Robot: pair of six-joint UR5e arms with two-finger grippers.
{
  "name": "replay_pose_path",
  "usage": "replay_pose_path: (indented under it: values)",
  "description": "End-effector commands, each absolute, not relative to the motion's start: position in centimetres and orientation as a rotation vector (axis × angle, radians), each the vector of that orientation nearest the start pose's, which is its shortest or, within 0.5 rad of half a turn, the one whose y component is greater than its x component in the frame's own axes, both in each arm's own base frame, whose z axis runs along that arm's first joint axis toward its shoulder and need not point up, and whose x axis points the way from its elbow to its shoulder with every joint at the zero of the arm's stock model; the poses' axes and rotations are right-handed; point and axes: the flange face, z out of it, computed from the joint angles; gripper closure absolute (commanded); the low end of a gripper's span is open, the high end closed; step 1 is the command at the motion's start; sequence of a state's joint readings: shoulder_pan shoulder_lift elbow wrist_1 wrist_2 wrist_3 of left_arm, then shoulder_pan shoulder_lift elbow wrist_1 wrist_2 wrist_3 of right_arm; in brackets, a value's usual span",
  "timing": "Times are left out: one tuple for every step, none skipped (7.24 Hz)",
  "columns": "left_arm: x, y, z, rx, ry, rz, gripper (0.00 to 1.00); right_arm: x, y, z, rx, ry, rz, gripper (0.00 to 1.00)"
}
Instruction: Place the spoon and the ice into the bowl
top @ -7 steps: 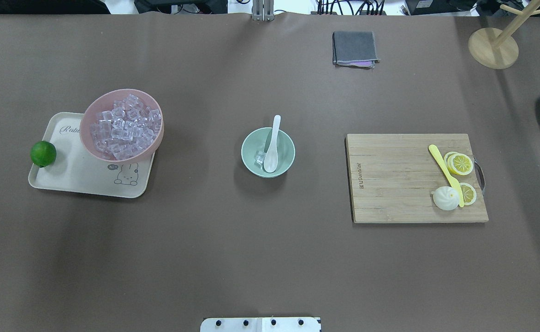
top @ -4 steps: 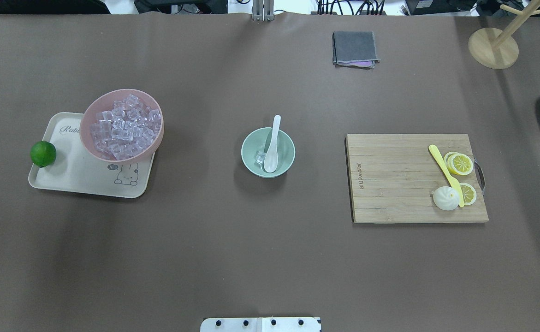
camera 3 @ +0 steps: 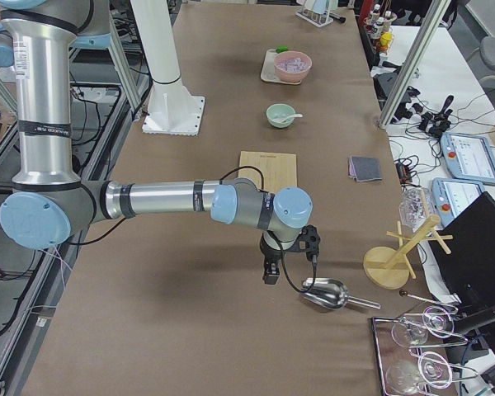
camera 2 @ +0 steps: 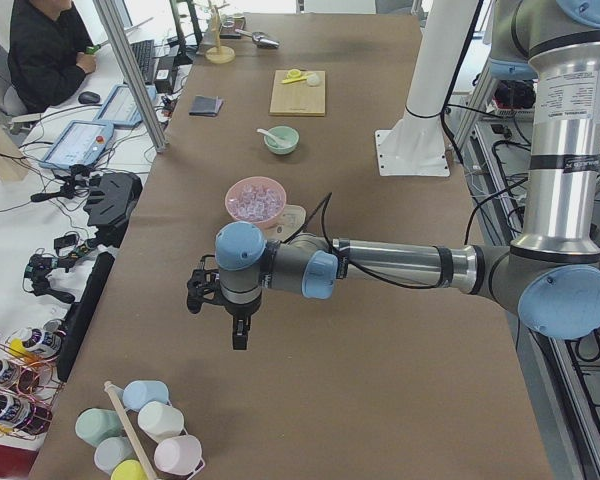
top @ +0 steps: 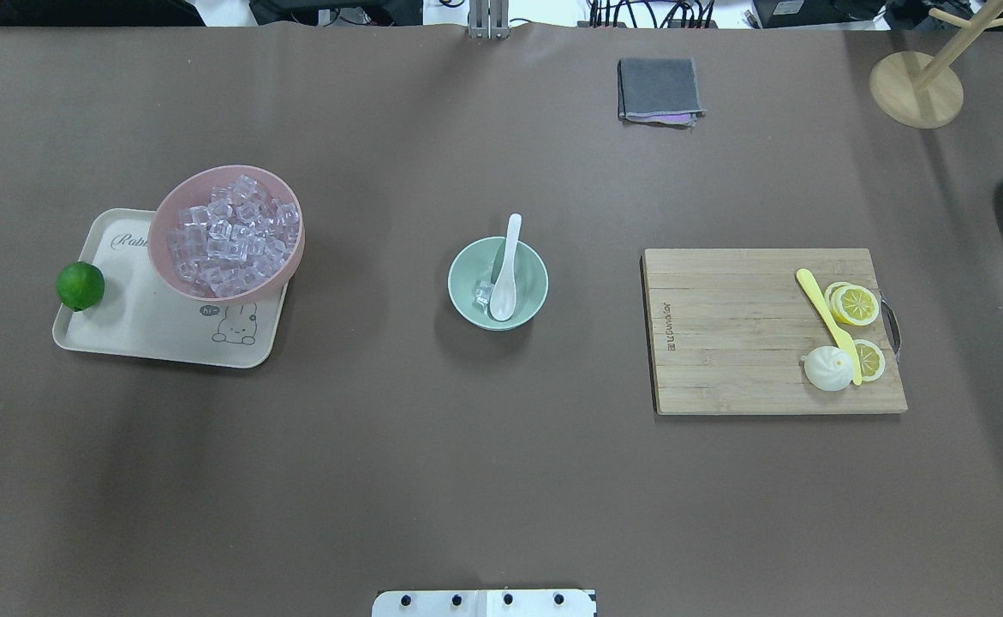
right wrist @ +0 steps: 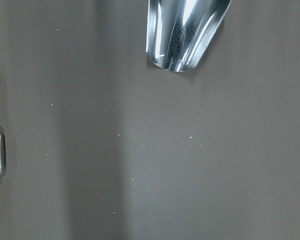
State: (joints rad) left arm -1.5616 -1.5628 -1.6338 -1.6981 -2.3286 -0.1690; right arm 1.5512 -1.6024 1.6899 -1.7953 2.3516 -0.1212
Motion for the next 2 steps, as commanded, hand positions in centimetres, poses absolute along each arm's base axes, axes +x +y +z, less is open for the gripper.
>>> replay_pose_path:
  values:
    - [-6.02,-50.01,61.89,0.106,0.768,-0.082,0.02,5.39,-46.81,63.53,-0.087,-0.785,-0.082,0.0]
    - [-6.02,-50.08,61.81,0.107,0.768,-0.082,0.02,5.39,-46.88,63.53,-0.087,-0.785,-0.082,0.0]
